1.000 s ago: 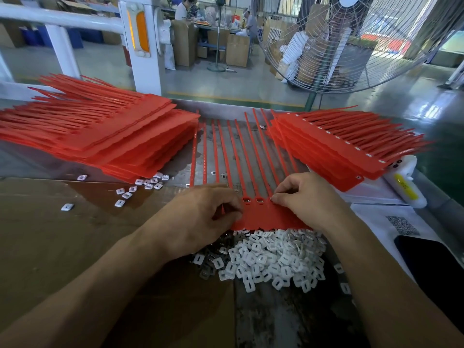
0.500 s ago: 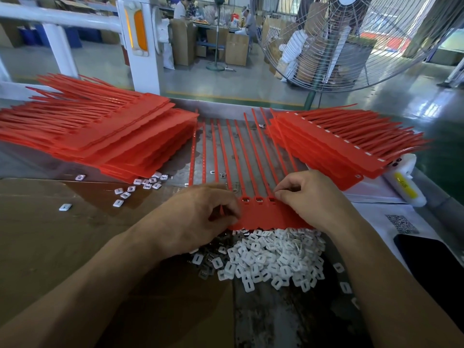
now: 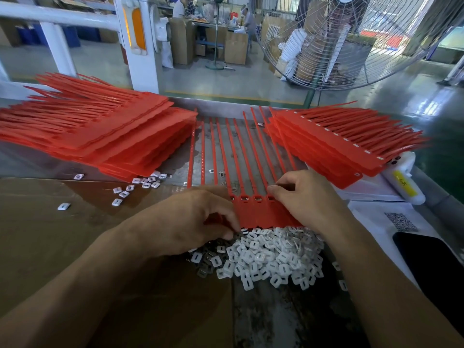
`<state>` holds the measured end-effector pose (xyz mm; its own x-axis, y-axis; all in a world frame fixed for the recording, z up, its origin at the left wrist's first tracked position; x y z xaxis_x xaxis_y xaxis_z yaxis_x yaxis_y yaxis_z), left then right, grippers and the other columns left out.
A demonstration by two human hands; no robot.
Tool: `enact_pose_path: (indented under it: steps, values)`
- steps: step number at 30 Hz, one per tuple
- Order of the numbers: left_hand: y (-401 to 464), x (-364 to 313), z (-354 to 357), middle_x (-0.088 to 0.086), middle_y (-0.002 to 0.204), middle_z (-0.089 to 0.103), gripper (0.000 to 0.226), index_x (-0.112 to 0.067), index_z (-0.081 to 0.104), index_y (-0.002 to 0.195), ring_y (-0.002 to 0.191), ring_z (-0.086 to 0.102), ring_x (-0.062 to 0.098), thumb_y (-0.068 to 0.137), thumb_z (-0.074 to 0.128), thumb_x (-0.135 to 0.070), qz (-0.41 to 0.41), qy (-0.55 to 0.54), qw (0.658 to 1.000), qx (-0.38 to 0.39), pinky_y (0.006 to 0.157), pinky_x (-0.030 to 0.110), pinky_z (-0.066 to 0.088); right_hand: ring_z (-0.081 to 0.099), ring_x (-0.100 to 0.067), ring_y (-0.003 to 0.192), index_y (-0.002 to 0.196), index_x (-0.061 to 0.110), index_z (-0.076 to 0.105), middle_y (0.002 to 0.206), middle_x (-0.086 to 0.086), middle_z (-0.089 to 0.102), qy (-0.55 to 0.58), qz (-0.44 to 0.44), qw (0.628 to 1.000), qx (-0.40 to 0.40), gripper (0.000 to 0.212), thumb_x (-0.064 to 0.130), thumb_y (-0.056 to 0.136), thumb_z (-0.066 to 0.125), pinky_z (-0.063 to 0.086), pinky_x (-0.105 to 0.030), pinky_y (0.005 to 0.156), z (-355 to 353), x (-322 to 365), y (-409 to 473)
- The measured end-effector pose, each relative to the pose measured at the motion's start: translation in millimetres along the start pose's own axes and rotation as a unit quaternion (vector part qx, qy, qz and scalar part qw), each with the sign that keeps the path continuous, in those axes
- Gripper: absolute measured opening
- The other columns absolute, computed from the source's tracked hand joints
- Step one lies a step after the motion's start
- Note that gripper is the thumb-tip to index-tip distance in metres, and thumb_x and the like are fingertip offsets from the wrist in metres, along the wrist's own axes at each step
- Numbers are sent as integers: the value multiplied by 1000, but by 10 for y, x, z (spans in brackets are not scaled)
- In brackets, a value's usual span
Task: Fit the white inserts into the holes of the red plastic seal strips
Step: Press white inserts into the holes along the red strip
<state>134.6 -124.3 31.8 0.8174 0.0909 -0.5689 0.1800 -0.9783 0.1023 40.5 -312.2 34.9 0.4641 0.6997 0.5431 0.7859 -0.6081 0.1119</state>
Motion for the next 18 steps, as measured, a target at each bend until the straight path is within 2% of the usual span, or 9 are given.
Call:
enact_pose_path:
  steps: [6, 12, 18]
  values:
    - [-30, 10, 7, -32, 113, 52, 22, -45, 72, 103, 109, 52, -9, 87, 77, -32, -17, -7, 999, 38, 86, 4, 40, 67, -2, 72, 89, 31, 76, 77, 13, 72, 6, 2, 1000, 2, 19, 47, 95, 68, 59, -37, 75, 15, -12, 4]
    - [-23, 27, 2, -23, 109, 57, 17, -44, 71, 94, 102, 60, -3, 86, 78, -31, -20, -2, 999, 30, 85, 21, 51, 67, -3, 73, 92, 30, 77, 79, 12, 73, 4, 0, 1000, 0, 20, 47, 96, 67, 59, -36, 76, 10, -19, 6]
    - [-33, 23, -25, -16, 103, 64, 9, -39, 74, 88, 96, 66, 9, 86, 78, -31, -17, -60, 998, 26, 82, 31, 56, 69, -6, 70, 84, 30, 76, 76, 10, 73, 28, -2, 999, -18, 22, 45, 96, 67, 60, -40, 73, -8, 9, -7]
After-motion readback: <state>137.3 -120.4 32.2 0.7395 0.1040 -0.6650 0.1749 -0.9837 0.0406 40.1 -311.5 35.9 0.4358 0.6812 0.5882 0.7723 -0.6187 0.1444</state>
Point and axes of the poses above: each hand's wrist, its own y-axis towards the middle knuckle, its own z-axis out of the palm, x = y × z, the point moved 7 cm from there along y, towards the middle knuckle
